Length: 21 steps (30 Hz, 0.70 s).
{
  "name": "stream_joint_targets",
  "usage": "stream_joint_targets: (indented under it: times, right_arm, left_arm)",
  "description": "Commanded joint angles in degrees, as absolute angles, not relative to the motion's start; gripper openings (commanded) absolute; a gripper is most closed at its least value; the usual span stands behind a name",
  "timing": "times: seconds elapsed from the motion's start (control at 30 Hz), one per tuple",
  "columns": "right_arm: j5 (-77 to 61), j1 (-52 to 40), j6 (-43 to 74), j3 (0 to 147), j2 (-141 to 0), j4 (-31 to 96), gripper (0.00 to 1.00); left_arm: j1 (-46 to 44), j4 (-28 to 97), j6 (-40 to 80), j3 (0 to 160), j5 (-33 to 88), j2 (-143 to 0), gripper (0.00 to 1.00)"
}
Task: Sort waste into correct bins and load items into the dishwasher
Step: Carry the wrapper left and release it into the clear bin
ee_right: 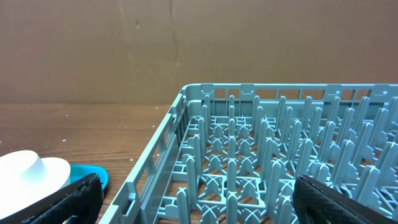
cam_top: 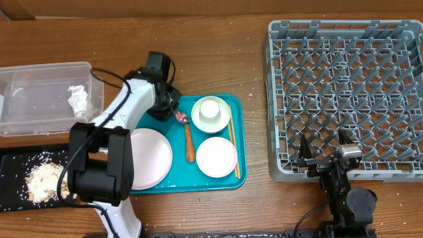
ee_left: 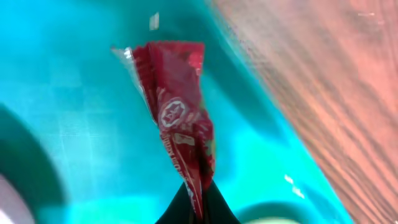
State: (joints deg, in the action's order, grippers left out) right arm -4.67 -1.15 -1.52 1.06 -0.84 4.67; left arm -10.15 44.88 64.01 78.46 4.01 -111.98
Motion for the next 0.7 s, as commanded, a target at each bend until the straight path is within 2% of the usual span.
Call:
stream_joint_targets:
  times: [0.0, 0.2, 0.37, 0.4, 0.5, 0.53, 0.57, 0.6, 0.63, 0.67]
  right_arm:
    - [-5.02, -0.91, -1.32, 0.47, -0.16, 4.40, 1.00]
    - [-5.02, -0.91, -1.32, 0.47, -0.16, 4.40, 1.00]
    - [-5.02, -0.91, -1.32, 0.47, -0.16, 4.40, 1.00]
    - [-5.02, -0.91, -1.32, 0.47, -0.16, 4.40, 1.00]
    - [-5.02, -0.91, -1.32, 0.47, -0.16, 4.40, 1.00]
    - [-5.02, -0.91, -1.32, 0.47, -0.16, 4.40, 1.00]
    - [-5.02, -0.91, -1.32, 0.47, -0.16, 4.40, 1.00]
    - [-5.02, -0.91, -1.32, 0.47, -0.16, 4.40, 1.00]
    - [-5.02, -0.91, -1.32, 0.47, -0.16, 4.40, 1.00]
    - [-5.02, -0.91, -1.32, 0.47, -0.16, 4.40, 1.00]
  left_arm:
    - [-9.39, 52.03, 59.05, 90.11, 0.23, -112.31, 0.04]
    - [-3.38, 63.88, 54.54, 105.93, -10.57, -112.31, 0.04]
    - [6.98, 67.72, 51.03, 112.18, -12.78, -112.31, 0.05]
    - [9.06, 67.92, 50.83, 112.22, -12.38, -112.31, 0.06]
    - [15.92, 68.55, 50.76, 112.12, -11.97, -112.46, 0.18]
    - [19.31, 68.77, 50.74, 112.12, -11.88, -112.51, 0.28]
    - [20.75, 68.84, 50.74, 112.12, -11.49, -112.51, 0.49]
    - [22.39, 68.88, 50.70, 112.12, -10.44, -112.51, 0.81]
    - [23.57, 68.99, 50.37, 112.12, -9.23, -112.51, 0.96]
    - [24.86, 69.04, 49.41, 112.12, -7.25, -112.51, 1.00]
